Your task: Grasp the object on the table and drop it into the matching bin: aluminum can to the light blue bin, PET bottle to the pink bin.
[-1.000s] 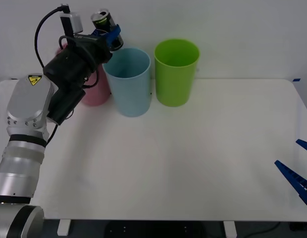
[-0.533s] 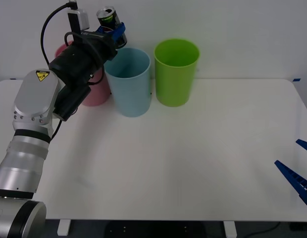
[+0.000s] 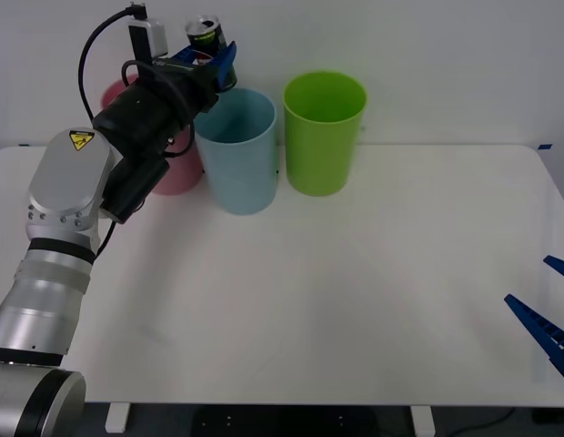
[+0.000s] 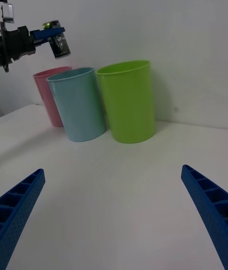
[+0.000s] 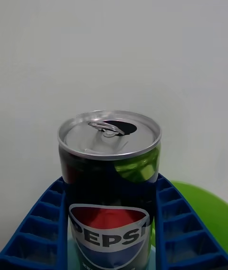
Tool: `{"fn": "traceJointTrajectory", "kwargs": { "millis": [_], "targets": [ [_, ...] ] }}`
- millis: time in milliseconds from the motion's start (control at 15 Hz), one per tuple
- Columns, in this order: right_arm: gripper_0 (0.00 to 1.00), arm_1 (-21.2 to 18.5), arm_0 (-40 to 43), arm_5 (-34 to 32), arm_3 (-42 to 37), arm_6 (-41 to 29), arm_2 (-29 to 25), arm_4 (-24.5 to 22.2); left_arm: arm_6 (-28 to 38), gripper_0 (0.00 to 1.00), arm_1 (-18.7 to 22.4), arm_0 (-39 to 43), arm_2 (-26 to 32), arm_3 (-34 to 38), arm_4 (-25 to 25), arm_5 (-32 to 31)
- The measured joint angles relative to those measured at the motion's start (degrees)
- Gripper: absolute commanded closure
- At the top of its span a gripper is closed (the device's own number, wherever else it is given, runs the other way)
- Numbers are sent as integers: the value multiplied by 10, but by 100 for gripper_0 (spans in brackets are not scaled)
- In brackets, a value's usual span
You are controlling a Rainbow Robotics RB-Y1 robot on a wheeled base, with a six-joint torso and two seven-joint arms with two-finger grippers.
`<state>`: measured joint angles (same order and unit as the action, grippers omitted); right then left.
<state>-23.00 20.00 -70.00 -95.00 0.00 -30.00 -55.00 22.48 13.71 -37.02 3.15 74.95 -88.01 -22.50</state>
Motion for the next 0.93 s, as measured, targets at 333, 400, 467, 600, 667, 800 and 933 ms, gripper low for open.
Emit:
{"fn": "traceJointTrajectory", "kwargs": {
  "millis": [333, 400, 467, 600, 667, 800, 933],
  "targets": [
    [0, 0, 0, 0, 0, 0, 0, 0, -2, 0, 1, 0, -5, 0, 5, 0],
    [0, 0, 0, 0, 0, 0, 0, 0, -3, 0, 1, 0, -6, 0, 8, 0],
    [0, 0, 0, 0, 0, 0, 0, 0, -3, 0, 1, 1, -6, 0, 11, 0],
    [0, 0, 0, 0, 0, 0, 0, 0, -4, 0, 1, 3, -5, 0, 18, -2],
    [0, 0, 0, 0, 0, 0, 0, 0, -4, 0, 1, 4, -5, 0, 21, -3],
    [0, 0, 0, 0, 0, 0, 0, 0, -5, 0, 3, 4, -5, 0, 34, -11],
    [0, 0, 0, 0, 0, 0, 0, 0, -8, 0, 12, 10, -5, 3, 54, -27]
  ]
}}
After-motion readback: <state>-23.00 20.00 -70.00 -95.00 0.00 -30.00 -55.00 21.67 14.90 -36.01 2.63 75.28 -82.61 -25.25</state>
